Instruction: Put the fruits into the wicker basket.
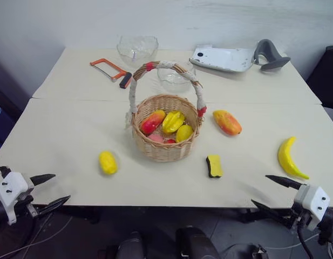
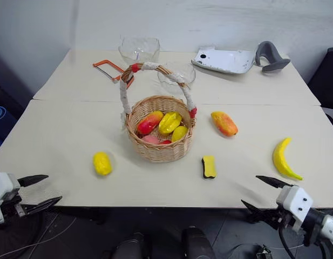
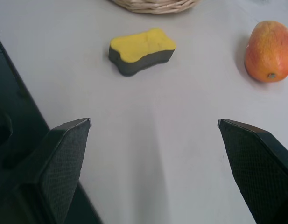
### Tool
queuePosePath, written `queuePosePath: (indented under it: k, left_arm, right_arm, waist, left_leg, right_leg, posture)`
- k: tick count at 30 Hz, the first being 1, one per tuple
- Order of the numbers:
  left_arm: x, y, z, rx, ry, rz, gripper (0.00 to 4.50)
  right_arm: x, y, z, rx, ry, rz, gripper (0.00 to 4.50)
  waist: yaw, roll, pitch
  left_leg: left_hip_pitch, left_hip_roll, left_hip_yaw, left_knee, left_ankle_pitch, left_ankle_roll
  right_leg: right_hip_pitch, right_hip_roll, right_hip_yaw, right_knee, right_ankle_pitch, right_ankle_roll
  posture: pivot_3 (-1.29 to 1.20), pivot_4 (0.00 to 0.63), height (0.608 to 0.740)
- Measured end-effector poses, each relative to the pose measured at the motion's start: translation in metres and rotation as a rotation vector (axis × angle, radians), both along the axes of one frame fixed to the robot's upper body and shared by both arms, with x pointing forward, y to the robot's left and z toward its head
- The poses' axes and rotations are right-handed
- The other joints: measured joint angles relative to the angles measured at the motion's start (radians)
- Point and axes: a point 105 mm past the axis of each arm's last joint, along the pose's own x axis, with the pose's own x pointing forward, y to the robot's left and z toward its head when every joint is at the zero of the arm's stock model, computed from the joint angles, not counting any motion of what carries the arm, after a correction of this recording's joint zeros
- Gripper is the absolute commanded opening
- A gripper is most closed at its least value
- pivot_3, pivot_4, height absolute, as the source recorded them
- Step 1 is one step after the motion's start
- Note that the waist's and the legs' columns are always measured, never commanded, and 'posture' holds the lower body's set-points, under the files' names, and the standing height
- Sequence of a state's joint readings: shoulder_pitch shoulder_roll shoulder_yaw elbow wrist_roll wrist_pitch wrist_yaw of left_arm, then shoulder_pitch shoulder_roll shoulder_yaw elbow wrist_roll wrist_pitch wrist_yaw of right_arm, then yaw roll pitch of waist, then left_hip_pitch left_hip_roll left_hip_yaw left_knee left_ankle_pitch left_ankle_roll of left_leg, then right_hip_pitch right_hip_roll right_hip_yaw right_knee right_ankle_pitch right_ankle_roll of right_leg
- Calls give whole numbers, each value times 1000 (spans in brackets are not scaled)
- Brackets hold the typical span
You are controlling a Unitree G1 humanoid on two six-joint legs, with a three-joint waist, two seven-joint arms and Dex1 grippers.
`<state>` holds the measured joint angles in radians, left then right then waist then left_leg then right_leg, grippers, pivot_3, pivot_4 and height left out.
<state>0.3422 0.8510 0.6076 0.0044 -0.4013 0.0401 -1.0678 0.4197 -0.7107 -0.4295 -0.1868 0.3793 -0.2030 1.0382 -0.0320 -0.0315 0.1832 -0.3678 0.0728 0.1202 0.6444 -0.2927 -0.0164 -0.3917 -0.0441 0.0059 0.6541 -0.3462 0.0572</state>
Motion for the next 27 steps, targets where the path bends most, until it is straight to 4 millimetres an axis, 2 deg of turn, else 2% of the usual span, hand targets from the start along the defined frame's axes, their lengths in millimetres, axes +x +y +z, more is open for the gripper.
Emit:
queuePosePath:
  k: [7,11,13,17,20,23,25,27]
  left_arm:
    - [3,-1,0,-39,17,11,4500]
    - [1,-11,2,-133,61,-31,4500]
    - [2,-31,8,-170,94,-121,4500]
    - [12,-85,34,-193,7,-333,4500]
    - [0,-128,31,-212,8,-498,4500]
    - [2,-139,32,-251,-18,-509,4500]
    - [2,-140,33,-244,-21,-520,4500]
    - [1,-141,33,-240,-13,-535,4500]
  right_arm:
    - [-7,6,-15,44,67,-15,4449]
    - [-10,14,-11,78,82,-28,4449]
    - [-5,27,2,145,79,-37,4449]
    - [8,81,32,257,126,31,4449]
    - [30,108,32,318,121,-53,4449]
    - [68,108,27,299,38,-282,4449]
    - [79,101,24,258,11,-376,4449]
    - [82,96,10,226,45,-444,4449]
  waist:
    - [2,0,0]
    - [-2,0,0]
    - [-2,0,0]
    - [-1,1,-1]
    - [-9,-2,-3]
    - [-14,-2,-3]
    - [-13,-1,-3]
    - [-7,-1,-3]
  left_leg:
    - [0,0,0,0,0,0]
    - [0,1,0,0,0,0]
    - [0,1,0,1,0,-1]
    - [0,1,-1,1,0,-1]
    - [-2,1,-1,0,0,-3]
    - [-3,0,-1,1,1,-5]
    - [-3,0,-1,1,1,-5]
    - [-4,0,-1,1,1,-5]
  right_leg:
    - [0,0,0,0,0,0]
    - [0,0,0,1,0,0]
    - [0,0,0,1,0,0]
    - [0,-1,0,2,0,0]
    - [-2,0,0,2,-1,-2]
    - [-4,2,1,2,-1,-2]
    - [-4,2,1,2,-1,-2]
    - [-4,2,1,1,-1,-2]
  posture:
    - [0,150,740]
    - [0,150,740]
    - [0,150,740]
    - [0,150,740]
    - [0,150,740]
    - [0,150,740]
    - [0,150,740]
    - [0,150,740]
